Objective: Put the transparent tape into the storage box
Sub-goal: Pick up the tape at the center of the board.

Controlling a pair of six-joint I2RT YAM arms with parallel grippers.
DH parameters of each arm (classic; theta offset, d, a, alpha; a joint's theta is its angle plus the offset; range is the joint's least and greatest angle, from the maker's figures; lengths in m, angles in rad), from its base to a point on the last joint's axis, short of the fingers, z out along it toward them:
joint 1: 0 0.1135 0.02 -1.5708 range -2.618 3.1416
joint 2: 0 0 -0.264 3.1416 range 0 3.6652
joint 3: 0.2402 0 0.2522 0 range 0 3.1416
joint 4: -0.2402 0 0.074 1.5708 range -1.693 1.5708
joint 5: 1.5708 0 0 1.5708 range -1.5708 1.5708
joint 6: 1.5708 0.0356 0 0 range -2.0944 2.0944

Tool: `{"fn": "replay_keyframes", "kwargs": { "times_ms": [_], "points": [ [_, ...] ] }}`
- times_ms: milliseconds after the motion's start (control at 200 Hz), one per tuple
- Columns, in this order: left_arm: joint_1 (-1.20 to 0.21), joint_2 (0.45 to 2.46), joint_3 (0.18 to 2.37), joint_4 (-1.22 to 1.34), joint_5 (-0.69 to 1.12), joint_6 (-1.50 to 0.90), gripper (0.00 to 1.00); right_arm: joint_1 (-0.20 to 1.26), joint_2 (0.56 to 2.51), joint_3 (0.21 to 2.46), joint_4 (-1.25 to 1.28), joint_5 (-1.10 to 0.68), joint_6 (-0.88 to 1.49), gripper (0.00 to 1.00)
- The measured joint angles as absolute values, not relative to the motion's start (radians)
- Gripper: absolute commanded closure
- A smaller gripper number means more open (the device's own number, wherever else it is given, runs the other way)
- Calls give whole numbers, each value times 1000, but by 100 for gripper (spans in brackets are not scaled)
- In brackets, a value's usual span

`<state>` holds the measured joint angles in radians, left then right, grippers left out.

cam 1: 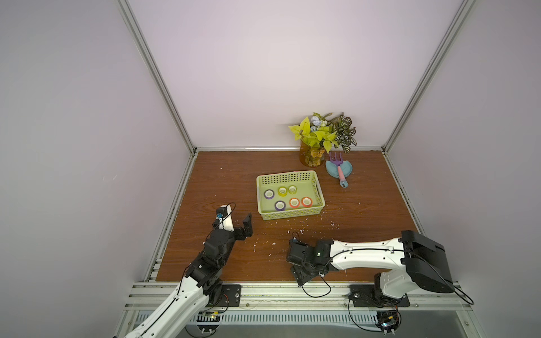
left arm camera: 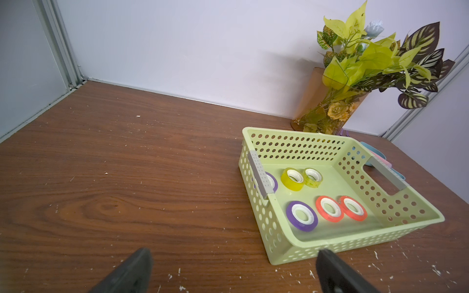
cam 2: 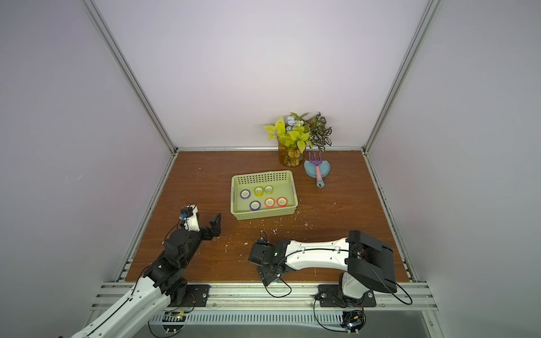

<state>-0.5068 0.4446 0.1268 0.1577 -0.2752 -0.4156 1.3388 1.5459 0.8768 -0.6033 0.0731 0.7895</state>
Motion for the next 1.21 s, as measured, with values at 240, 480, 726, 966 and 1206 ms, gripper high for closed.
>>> {"fn": "replay_keyframes", "kwargs": {
  "times_ms": [240,480,726,966,1206],
  "points": [
    [-507,445,126,158,-276,-416,0,1339,1549,877,-609,73,790,24],
    [-507,445,126,157,-275,-416,1,1341,1575,877,-617,73,789,26],
    [-507,445,126,157,-275,-416,0,1343,1580,882,-633,74,789,36],
    [-507,445,126,158,-275,-416,1,1343,1580,883,-642,75,794,40],
    [-507,445,126,158,-275,-416,0,1338,1580,894,-670,80,791,41]
  ]
}}
